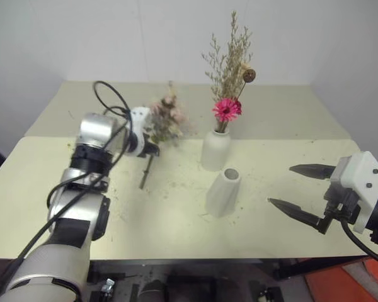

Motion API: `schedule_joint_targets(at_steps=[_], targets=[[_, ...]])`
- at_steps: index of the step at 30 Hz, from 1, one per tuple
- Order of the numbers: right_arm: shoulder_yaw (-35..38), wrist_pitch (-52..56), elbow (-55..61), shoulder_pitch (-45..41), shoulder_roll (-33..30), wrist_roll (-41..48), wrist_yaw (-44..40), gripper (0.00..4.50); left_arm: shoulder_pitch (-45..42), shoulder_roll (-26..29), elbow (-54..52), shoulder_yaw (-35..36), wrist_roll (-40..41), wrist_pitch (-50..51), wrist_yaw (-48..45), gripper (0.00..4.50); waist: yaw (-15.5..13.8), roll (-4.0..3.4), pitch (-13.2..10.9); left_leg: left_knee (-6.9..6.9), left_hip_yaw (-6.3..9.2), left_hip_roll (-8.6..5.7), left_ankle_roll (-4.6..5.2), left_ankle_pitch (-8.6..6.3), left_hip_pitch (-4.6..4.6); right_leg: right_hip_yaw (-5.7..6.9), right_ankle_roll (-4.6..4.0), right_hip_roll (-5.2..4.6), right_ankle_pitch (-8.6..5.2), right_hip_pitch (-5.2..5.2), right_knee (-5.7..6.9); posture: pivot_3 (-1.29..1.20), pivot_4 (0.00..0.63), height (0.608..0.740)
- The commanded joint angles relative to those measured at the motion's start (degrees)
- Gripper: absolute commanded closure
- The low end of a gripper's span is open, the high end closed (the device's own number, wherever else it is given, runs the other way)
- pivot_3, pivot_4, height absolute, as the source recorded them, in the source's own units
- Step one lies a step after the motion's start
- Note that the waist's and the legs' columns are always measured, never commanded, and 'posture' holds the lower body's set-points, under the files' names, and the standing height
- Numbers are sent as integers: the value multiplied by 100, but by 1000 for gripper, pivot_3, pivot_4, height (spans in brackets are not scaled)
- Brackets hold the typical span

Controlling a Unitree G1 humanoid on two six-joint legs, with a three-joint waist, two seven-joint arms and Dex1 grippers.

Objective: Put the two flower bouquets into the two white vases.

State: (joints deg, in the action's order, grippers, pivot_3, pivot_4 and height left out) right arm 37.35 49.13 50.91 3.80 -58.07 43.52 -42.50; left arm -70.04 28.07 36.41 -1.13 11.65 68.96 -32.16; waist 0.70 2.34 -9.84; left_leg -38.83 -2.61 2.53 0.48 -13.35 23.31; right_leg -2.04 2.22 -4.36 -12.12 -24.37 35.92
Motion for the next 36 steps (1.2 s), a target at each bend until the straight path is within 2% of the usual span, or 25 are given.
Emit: schedule_joint_targets(at_steps=[1, 4, 6, 9, 11, 17, 25, 30, 36], targets=[[309, -169, -42, 4, -107, -22, -143, 0, -240, -25, -803, 1186, 458, -559, 426, 4396, -6, 0, 0, 0, 0, 0, 0, 0, 0, 1, 0, 0, 0, 0, 0, 0, 150, 740], [373, -200, -128, 26, -156, -102, -243, 0, -312, -337, -1459, 2398, 1455, -421, 344, 4396, -65, 2, -1, -2, 0, 0, -1, 0, 4, 5, 0, -5, 1, 2, 0, 0, 150, 740], [485, -211, -211, 38, -189, -100, -336, 0, -64, -527, -2159, 2591, 1997, -639, -64, 4396, -84, 2, -1, -4, 0, 0, -1, 0, 7, 7, 1, -5, 1, 2, -3, 0, 150, 740], [668, -204, -289, 126, -207, -127, -458, 0, 519, -765, -2878, 2271, 2279, -1497, -813, 4396, -94, -5, 3, -2, -8, -2, -2, 0, -3, 1, 2, -6, 1, 9, -4, 0, 150, 740], [732, -189, -299, 247, -227, -249, -476, 0, 712, -946, -2955, 2165, 2469, -1942, -1212, 4396, -106, -5, 3, -3, -10, -1, -2, 1, -15, 0, 1, -5, 2, 19, -1, 0, 150, 740], [1150, -92, -158, 559, -112, -393, -501, 0, 757, -1350, -2375, 1675, 2636, -3030, -2354, 4396, -118, -3, 2, -8, -7, -1, -10, 7, -15, -2, -3, 0, 5, 20, 1, 0, 150, 740], [1800, 84, 129, 1143, 117, -385, -591, 0, 334, -1822, -1205, 1038, 2612, -3661, -3647, 4396, -129, -1, 1, -7, -5, -4, -4, 4, -3, 0, -1, -1, 3, 18, -13, 0, 150, 740], [2116, 255, 379, 1415, 264, -112, -647, 0, 283, -2005, -967, 759, 2434, -4094, -3961, 4396, -111, -2, 1, -6, -3, -3, -2, 2, -4, -1, 0, 0, 3, 18, -14, 0, 150, 740], [2385, 287, 578, 1751, 380, 264, -739, 0, 215, -2022, -916, 611, 2493, -3915, -4090, 4396, -84, -2, 1, -7, -1, -3, -1, 2, -6, -2, 1, 0, 2, 19, -13, 0, 150, 740]])
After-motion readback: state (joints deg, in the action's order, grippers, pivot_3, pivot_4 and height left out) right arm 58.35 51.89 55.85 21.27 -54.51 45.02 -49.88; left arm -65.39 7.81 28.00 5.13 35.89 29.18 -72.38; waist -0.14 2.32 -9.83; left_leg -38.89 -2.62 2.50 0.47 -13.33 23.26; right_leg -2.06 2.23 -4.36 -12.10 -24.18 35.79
